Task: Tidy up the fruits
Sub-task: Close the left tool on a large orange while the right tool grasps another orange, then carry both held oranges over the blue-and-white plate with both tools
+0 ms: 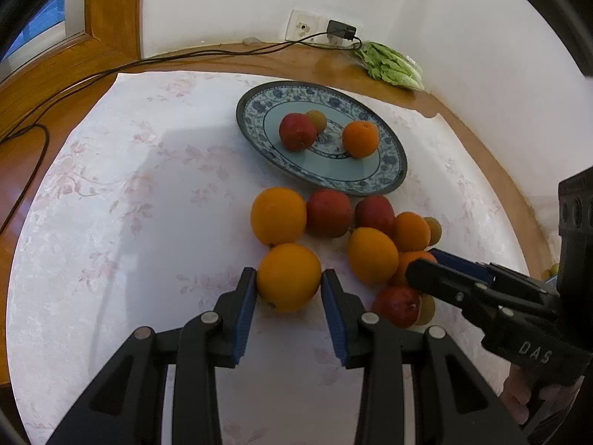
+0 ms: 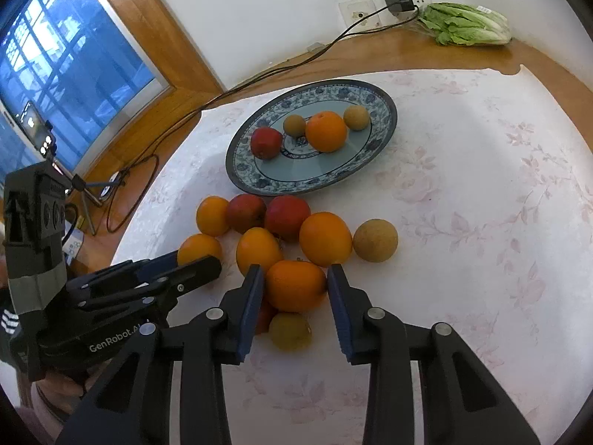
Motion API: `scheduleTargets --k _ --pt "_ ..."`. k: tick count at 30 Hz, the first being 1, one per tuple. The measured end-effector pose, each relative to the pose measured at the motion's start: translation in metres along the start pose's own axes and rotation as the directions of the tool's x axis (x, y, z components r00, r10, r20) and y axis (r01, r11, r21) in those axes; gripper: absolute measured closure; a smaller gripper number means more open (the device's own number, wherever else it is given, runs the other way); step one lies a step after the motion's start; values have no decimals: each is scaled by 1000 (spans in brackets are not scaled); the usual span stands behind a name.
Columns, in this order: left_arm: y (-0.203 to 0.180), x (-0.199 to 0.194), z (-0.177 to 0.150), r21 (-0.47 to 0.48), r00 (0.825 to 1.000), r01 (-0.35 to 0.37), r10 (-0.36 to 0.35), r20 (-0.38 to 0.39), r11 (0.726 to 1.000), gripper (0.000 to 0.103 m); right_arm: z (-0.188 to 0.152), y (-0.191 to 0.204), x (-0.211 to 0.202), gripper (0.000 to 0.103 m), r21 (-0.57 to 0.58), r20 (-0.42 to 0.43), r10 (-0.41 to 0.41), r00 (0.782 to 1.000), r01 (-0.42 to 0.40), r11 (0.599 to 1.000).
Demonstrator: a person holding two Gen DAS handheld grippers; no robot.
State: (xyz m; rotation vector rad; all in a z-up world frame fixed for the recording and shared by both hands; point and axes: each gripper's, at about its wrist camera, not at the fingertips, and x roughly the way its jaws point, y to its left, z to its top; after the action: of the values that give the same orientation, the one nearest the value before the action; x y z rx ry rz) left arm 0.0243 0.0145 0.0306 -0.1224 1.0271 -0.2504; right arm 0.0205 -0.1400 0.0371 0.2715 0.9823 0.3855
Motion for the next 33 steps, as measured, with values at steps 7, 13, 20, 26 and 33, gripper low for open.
scheduleTargets --k 7,13,20,26,33 --pt "1 1 0 -1 1000 4 -4 1 1000 66 0 0 0 66 -8 -1 -6 1000 6 1000" --pt "0 0 0 3 1000 -3 3 3 1000 66 0 -1 1 66 -2 -4 -6 1000 6 1000" --pt "-5 -2 -1 10 1000 -8 8 10 1000 66 1 0 3 65 1 -2 1 1000 -1 1000" --pt "-7 -9 1 9 1000 -4 3 24 1000 66 0 -1 -2 66 10 16 20 1000 -21 1000" --pt "-10 -18 5 13 999 0 0 49 1000 66 3 5 -17 66 -15 67 22 997 -21 1000"
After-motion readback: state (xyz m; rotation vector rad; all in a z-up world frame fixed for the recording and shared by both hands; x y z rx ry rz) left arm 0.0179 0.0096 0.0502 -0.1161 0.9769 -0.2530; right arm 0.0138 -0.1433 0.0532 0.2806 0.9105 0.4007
